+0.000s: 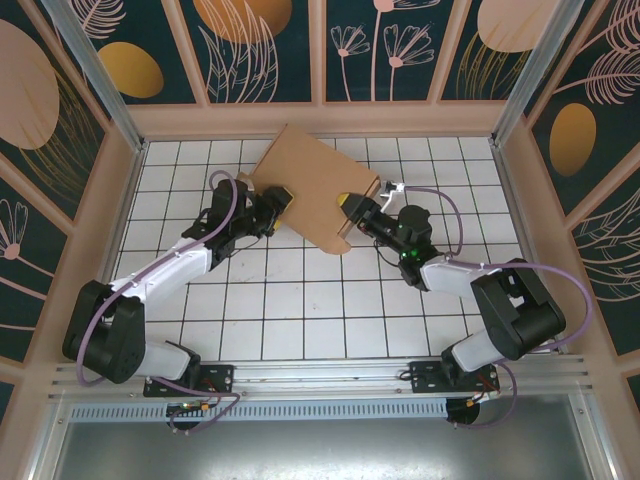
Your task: Fold the paper box
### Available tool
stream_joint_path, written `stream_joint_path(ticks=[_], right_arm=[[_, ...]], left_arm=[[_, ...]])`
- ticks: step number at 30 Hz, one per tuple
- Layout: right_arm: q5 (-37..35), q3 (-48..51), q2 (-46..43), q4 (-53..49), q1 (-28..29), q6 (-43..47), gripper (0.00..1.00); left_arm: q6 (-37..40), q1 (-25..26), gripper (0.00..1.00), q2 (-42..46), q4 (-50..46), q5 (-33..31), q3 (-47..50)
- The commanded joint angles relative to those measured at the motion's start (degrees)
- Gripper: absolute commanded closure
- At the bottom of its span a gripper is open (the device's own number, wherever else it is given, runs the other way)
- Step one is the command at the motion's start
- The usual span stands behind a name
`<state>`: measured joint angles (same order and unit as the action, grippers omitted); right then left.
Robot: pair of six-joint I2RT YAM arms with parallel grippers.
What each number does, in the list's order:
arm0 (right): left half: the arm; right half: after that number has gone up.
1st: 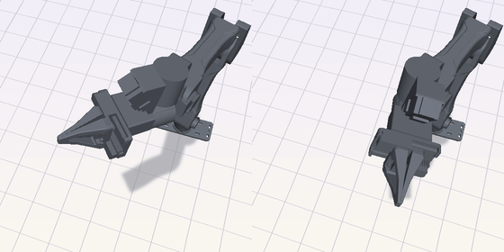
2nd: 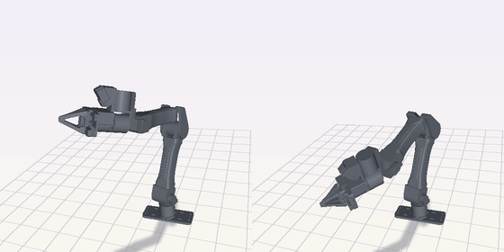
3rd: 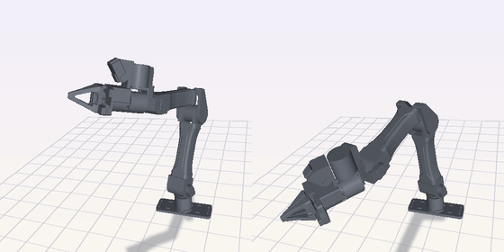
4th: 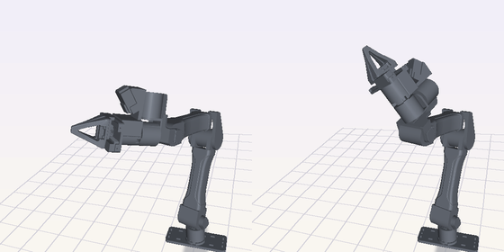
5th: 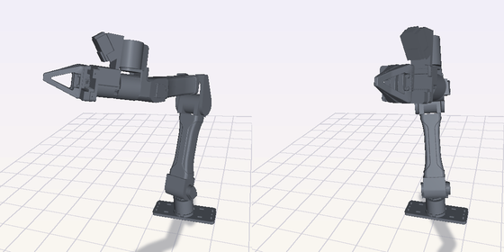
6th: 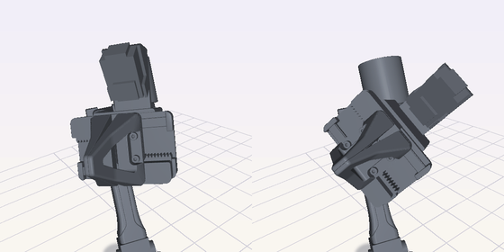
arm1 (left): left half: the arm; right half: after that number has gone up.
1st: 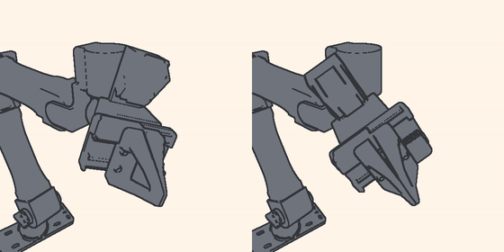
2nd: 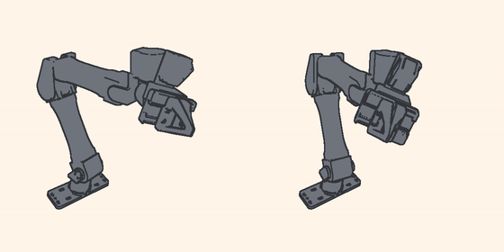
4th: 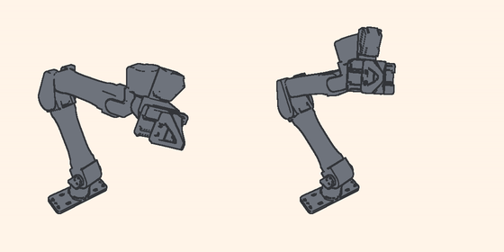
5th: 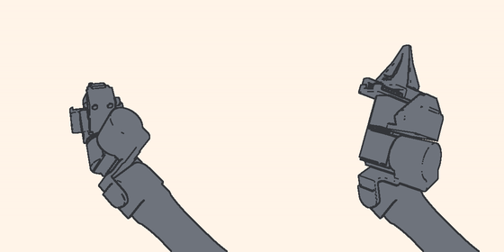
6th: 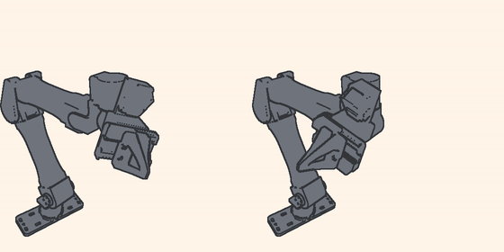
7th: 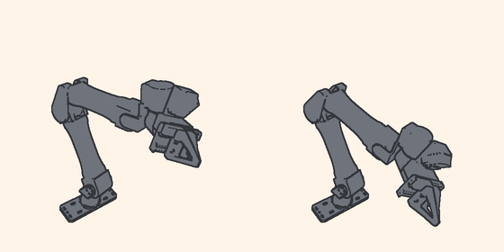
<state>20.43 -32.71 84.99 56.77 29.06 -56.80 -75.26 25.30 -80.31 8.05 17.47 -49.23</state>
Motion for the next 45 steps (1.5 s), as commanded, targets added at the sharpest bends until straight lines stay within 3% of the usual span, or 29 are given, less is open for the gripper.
stream_joint_path(ticks=[1,13,45], right_arm=[[-0.50,-2.05,-1.74,1.62,0.47,2.40,0.45],[-3.64,-1.29,-4.59,-2.98,-0.49,8.54,0.45],[-1.41,-0.86,-2.61,3.18,1.97,2.40,0.45]], left_arm=[[-0.38,0.19,0.39,0.35,1.81,-0.16,-0.35],[0.58,0.19,0.39,7.36,-10.07,-2.16,-0.20],[-1.45,0.98,0.41,3.03,-2.31,0.10,-0.14]])
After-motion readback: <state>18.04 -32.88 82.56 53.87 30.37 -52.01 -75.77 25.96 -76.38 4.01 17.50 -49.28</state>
